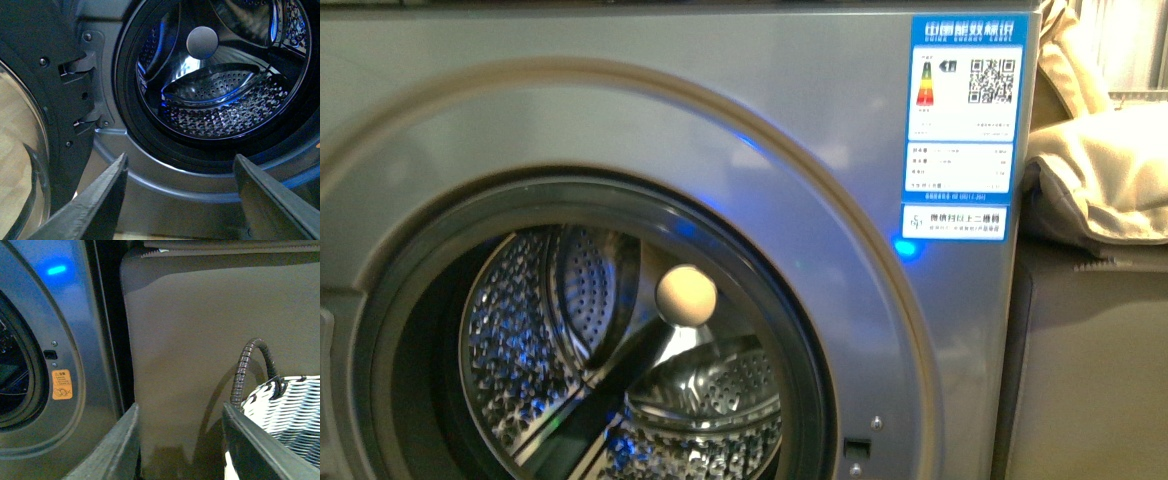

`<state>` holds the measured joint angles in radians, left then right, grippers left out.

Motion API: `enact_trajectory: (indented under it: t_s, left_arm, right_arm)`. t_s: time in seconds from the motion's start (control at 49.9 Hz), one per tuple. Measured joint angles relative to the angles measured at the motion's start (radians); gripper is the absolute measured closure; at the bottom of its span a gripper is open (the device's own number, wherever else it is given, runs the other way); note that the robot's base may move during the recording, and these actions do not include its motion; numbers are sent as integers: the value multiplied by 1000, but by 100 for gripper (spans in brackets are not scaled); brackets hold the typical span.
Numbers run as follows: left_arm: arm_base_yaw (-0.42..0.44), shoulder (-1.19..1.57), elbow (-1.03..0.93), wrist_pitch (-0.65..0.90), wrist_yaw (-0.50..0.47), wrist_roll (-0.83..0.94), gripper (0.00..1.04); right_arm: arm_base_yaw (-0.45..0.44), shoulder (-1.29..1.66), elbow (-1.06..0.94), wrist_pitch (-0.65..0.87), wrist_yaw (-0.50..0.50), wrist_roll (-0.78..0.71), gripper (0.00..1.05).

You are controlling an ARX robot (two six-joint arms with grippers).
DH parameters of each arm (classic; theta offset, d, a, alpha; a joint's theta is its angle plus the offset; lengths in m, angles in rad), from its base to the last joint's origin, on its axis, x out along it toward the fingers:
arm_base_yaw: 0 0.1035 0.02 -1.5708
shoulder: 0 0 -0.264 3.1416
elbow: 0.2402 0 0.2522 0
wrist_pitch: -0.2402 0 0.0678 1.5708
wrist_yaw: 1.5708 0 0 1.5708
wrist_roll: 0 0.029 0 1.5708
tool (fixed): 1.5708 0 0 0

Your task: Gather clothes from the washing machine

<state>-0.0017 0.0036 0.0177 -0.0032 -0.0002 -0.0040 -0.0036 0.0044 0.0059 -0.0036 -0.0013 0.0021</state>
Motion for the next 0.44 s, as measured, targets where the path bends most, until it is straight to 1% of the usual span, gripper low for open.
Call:
enact_trajectory:
  t_s: [0.02,0.1,0.14,0.18,0.22,0.281,0.441]
  left_arm:
    - [0,0,0,0,0,0,31]
    - [0,0,0,0,0,0,11]
    - [0,0,0,0,0,0,5]
    - [0,0,0,0,0,0,6]
    - [0,0,0,0,0,0,7]
    - [0,0,0,0,0,0,7]
    - [0,0,0,0,0,0,7]
  right_arm:
    - [0,0,0,0,0,0,48]
    - [0,0,0,0,0,0,27]
    - [0,0,0,0,0,0,20]
    - [0,0,0,0,0,0,14]
    - [0,0,0,0,0,0,6]
    - [0,0,0,0,0,0,8]
    - [0,0,0,0,0,0,8]
